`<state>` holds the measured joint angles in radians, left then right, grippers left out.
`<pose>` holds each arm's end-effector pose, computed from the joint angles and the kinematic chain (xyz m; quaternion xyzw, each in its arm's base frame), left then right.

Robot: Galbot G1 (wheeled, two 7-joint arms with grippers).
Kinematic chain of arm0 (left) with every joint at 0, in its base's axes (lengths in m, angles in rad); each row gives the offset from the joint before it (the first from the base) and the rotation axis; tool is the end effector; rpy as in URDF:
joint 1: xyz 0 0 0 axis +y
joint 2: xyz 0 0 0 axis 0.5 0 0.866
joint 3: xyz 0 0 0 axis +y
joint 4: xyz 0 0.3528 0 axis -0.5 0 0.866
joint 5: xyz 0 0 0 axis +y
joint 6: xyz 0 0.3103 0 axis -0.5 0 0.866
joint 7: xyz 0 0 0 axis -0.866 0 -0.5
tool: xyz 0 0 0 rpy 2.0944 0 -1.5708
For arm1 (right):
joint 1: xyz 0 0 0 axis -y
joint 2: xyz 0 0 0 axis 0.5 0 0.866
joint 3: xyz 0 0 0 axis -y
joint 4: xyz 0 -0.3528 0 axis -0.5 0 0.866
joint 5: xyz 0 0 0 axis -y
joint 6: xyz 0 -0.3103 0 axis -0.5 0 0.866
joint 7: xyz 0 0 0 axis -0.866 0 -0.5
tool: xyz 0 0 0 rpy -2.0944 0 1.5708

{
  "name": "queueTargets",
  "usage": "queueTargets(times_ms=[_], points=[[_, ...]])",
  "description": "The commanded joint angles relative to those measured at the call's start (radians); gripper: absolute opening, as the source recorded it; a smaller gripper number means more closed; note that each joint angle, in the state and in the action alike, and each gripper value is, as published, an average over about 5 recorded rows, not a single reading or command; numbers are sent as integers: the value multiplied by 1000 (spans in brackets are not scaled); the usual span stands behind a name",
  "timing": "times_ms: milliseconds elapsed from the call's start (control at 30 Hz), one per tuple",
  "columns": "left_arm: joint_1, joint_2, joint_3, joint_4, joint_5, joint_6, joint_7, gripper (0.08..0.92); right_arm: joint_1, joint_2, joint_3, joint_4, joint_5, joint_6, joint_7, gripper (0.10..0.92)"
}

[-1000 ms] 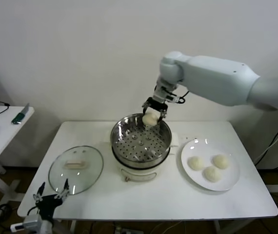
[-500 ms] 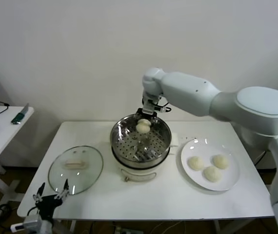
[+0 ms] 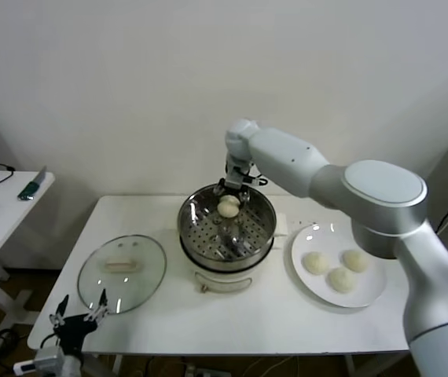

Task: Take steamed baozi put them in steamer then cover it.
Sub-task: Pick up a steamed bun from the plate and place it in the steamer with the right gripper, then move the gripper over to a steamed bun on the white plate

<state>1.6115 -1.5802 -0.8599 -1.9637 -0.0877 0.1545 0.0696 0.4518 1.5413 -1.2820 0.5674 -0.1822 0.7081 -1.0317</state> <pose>0.1030 0.0924 -0.3432 0.1221 -0.9803 -0.0125 0.1548 0.6146 0.1440 -0.0831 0.6430 -0.1454 0.7510 0.0391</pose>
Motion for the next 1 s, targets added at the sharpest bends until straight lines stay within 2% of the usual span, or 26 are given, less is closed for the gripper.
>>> queueTargets(times_ms=[33,200,333,400,500,633,733,800,1000], points=[[-1,-3,0,-2,0,1,0,823,-30,28,24,-67,-27,19,5,726],[2,-4,0,-5,0,0,-1,823,-20,21,22,-57,-9,34,5,815],[3,-4,-1,-12,0,3,-1,823,18,-4,9,-28,34,41,-12,822],[4,-5,-1,-17,0,5,-1,823,49,-28,-11,2,89,36,-26,823],[5,-4,-1,-22,1,7,-1,823,134,-90,-79,82,279,-16,-65,823],[6,-4,0,-26,2,8,0,823,289,-194,-238,215,605,-174,-96,823],[6,-4,2,-26,2,8,-1,823,377,-294,-336,310,751,-355,-111,823],[6,-4,3,-25,2,8,-1,823,409,-367,-378,362,787,-459,-108,823],[7,-4,5,-31,0,4,-2,823,407,-577,-443,517,776,-651,-34,823]])
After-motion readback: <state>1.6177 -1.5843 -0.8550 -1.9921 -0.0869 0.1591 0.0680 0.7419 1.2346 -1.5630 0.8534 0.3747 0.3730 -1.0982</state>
